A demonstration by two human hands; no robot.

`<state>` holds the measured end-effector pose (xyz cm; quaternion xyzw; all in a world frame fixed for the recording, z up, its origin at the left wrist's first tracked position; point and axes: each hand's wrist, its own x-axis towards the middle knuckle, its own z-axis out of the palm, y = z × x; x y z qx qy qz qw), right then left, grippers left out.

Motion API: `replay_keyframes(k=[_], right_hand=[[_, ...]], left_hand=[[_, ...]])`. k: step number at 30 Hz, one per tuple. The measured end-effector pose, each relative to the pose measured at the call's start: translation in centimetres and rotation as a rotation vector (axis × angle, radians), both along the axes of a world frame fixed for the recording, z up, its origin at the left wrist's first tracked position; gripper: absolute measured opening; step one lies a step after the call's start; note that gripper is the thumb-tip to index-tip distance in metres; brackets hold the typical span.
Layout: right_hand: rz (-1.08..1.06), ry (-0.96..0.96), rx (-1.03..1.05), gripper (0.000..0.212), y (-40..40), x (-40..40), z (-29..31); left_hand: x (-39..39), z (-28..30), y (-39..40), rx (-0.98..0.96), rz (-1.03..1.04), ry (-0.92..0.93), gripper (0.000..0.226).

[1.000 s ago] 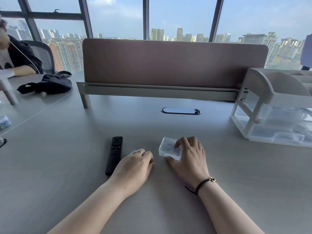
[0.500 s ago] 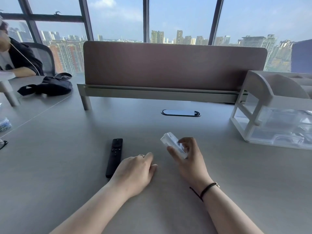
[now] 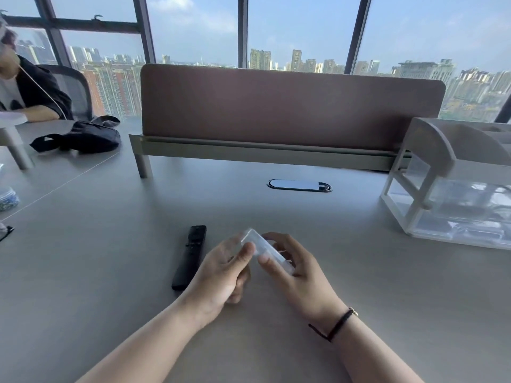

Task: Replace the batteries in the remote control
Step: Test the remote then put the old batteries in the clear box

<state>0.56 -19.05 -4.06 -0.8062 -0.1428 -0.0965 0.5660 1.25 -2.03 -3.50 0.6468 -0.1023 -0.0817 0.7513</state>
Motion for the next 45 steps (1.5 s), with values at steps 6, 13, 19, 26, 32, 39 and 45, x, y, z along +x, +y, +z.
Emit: replay_keyframes(k=[6,13,19,26,32,39,45], right_hand=[[0.002,-0.129,-0.21,0.041,0.1,-0.4,0.2],[-0.003,-0.085,-0.181,0.031,0.2,-0.2,0.1],[0.042,0.093,0.055,0.022,0.1,-0.2,1.1],[-0.157,0.461,0.688,0.067,-1.1,1.1,1.4],[-0.301,0.456,0.701,0.058,-1.3,1.3,1.5],[-0.378,0.263,0.499,0.046,-1.2,1.7,1.0],[-0.39,0.157,0.171,0.039,-0.6,1.9,0.1]], left_hand=[[-0.2,1.0,0.2,-0.021,-0.066,0.093,0.026],[0.1,0.9,0.4,-0.028,-0.117,0.066,0.024],[0.0,0.6,0.4,-0.042,-0.12,0.037,0.019],[0.0,0.3,0.7,0.022,-0.265,-0.064,0.041],[-0.3,0.5,1.0,0.253,-0.311,-0.148,0.051],[0.0,0.2,1.0,0.293,-0.101,-0.136,0.071],[0.0,1.2,0.6,0.267,0.217,-0.327,0.05]])
